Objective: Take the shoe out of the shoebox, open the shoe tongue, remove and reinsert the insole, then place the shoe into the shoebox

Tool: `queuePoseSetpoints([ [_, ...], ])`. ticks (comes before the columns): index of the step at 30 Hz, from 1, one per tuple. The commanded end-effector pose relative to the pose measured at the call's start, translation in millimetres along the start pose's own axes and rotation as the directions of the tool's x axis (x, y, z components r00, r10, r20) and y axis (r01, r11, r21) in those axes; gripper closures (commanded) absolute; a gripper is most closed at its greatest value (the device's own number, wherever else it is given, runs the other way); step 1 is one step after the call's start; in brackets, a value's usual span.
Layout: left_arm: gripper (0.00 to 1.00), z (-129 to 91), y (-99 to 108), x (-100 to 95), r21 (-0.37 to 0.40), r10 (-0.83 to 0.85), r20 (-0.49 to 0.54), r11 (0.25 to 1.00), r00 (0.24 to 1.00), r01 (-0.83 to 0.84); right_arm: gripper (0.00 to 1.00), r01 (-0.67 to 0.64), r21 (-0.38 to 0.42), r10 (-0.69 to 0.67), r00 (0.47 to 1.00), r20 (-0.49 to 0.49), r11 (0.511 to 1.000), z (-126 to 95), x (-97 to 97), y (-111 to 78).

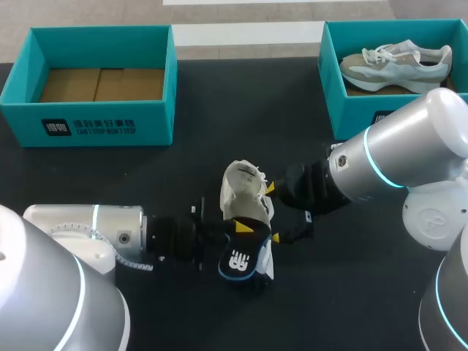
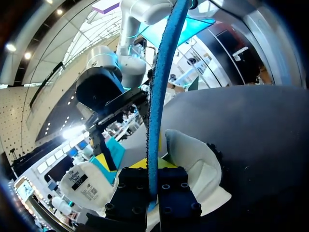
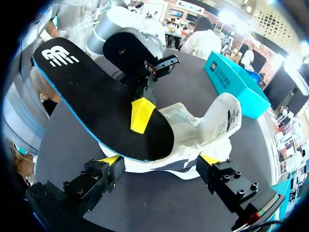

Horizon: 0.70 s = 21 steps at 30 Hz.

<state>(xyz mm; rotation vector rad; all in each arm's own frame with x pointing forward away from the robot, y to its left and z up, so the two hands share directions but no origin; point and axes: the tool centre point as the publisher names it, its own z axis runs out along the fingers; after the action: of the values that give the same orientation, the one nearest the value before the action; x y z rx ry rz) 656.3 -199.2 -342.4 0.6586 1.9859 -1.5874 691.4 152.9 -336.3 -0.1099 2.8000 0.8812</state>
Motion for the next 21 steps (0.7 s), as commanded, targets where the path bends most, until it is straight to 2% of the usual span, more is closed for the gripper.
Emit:
queuePoseSetpoints([
  [1,1.0,9,12,-3.2,-0.007,0.003,-0.009,1.0,1.0,-0.003,0.0,0.0,0.001,0.0,1.0,0.004,1.0,1,1.5,0.0],
  [12,1.0,15,32,-6.8,-0.021,0.012,-0.023,1.0,1.0,-0.013,0.0,0.0,0.001,0.0,1.0,0.004,1.0,1,1.5,0.0],
  [17,1.0,12,29,-11.5,-0.026,0.019,-0.007,0.999,1.0,-0.019,0.0,0.0,0.001,0.0,1.0,0.004,1.0,1,1.5,0.0],
  [18,0.97,12,26,-12.5,-0.026,0.022,-0.004,0.999,1.0,-0.022,0.0,0.0,0.001,0.0,1.0,0.004,1.0,1,1.5,0.0],
  [19,0.78,11,23,-13.8,-0.023,0.025,0.0,0.999,1.0,-0.025,0.0,0.0,0.001,0.0,1.0,0.004,1.0,1,1.5,0.0],
  [21,0.67,10,19,-15.6,-0.016,0.027,0.008,1.0,1.0,-0.027,0.0,0.0,0.001,0.0,1.0,0.004,1.0,1,1.5,0.0],
])
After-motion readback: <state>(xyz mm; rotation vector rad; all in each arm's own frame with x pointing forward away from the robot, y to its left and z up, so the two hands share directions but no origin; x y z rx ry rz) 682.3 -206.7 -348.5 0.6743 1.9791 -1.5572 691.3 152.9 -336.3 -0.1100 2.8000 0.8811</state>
